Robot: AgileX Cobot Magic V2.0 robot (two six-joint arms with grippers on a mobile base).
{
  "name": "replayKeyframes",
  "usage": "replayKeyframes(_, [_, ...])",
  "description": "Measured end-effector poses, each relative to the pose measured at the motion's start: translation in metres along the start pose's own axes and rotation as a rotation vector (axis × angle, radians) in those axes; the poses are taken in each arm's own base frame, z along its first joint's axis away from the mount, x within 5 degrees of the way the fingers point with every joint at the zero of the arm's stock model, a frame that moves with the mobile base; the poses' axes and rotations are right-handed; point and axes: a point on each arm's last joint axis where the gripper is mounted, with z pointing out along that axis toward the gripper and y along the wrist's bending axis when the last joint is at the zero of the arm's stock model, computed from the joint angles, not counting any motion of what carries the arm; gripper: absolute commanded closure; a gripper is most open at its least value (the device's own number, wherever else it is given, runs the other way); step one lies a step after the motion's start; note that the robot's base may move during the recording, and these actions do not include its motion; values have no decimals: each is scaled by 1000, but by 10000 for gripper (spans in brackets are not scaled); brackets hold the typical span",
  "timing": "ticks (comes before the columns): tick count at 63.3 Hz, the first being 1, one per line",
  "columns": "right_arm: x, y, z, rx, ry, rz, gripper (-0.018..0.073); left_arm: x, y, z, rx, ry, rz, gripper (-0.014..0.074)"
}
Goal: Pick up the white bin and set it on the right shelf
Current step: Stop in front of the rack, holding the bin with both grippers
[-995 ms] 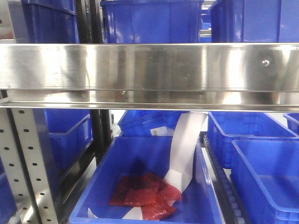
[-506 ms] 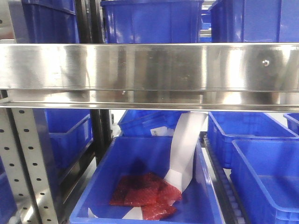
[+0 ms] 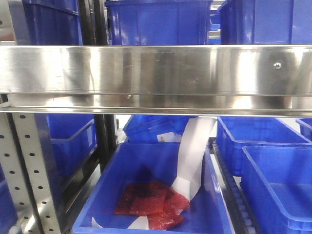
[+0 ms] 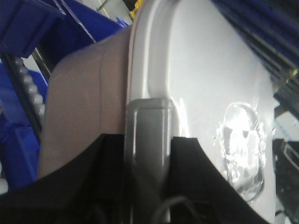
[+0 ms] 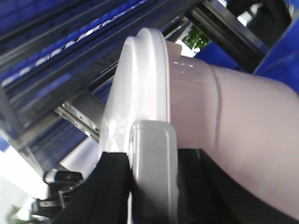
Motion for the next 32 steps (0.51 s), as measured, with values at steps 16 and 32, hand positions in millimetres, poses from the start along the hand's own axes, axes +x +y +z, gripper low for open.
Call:
replayKeyframes(16, [-2,-29,16,42,27,143,489,-8,12,8,-47,-93,-67,722])
replayKeyframes(32, [5,-52,42,84,37,215,489,-14,30,16,-99,-150,-101,722])
